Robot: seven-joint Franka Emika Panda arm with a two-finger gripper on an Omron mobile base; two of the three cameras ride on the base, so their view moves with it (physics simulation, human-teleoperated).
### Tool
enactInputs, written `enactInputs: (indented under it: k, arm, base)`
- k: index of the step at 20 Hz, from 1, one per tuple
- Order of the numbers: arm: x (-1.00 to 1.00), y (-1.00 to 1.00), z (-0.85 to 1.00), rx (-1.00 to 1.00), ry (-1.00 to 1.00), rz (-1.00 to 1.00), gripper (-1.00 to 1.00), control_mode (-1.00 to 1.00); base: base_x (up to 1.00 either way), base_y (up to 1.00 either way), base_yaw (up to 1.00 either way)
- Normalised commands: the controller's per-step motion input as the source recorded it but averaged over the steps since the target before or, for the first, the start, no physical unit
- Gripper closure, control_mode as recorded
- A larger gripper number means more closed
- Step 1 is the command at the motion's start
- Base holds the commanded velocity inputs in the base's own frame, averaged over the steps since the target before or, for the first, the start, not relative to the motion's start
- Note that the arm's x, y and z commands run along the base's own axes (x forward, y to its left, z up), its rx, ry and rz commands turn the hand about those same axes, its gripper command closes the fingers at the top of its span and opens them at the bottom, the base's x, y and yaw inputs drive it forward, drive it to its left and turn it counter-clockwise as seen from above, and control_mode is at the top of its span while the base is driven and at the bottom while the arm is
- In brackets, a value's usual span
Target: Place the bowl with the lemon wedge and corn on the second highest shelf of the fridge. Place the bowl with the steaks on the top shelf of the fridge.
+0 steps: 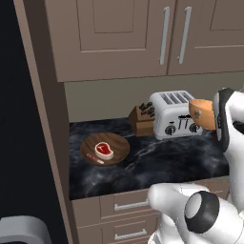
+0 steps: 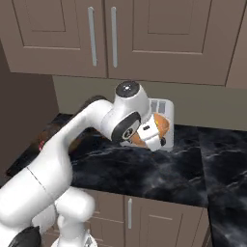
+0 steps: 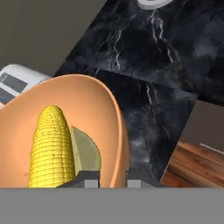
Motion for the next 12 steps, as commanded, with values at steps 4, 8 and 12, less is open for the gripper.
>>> enactInputs:
  k: [4, 8, 12]
  arm:
    - [-1.0, 1.0, 0.38, -0.3, -0.3, 0.05, 1.0, -1.0]
    - [-0.98, 1.0, 0.66, -0.12, -0.02, 0.28, 1.0, -1.0]
    - [-0.86, 0.86, 0.73, -0.04, 0.08, 0.37, 1.0, -1.0]
  base:
    - [0.0, 0.0, 0.0]
    - [0.0, 0.0, 0.0]
    - [0.0, 0.0, 0.0]
